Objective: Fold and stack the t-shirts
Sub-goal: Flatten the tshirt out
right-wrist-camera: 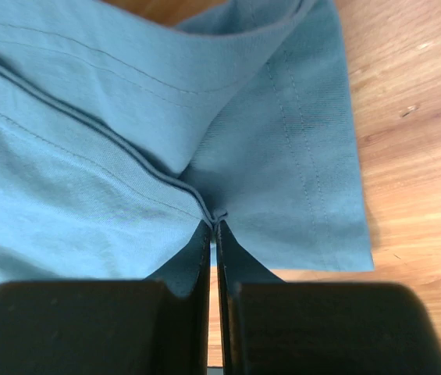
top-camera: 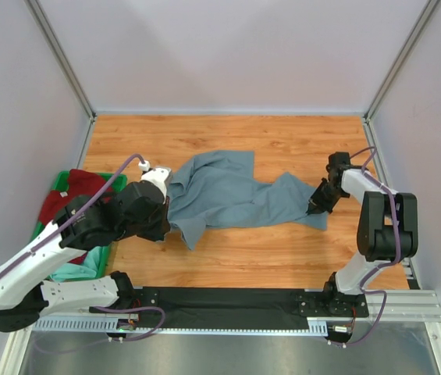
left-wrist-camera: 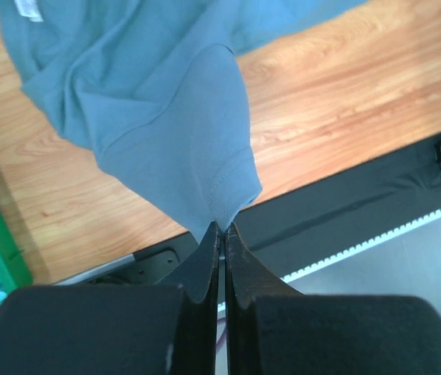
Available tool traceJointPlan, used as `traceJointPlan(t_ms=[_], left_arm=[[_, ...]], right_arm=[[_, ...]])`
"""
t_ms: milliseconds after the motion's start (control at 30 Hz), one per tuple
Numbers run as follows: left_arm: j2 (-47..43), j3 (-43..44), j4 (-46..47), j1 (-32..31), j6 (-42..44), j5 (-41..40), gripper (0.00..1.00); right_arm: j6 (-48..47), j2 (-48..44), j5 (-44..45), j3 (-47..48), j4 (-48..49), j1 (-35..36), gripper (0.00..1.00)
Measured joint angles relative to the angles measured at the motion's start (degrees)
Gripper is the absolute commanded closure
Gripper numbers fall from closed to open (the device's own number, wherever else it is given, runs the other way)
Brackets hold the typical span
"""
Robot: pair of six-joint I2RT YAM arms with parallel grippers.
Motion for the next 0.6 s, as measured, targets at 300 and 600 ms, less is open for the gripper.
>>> traceJointPlan(t_ms=[300, 600], left_arm=[[3.5, 8.3, -2.4, 7.5, 5.7, -4.7, 1.0], [25.4, 31.3, -3.0, 23.3, 20.0, -12.8, 1.0]], right_arm=[[-0.1, -7.0, 3.0, 3.0, -4.7, 0.2, 1.0], [-0.4, -11.7, 11.2, 22.5, -9.6, 0.4, 1.0]])
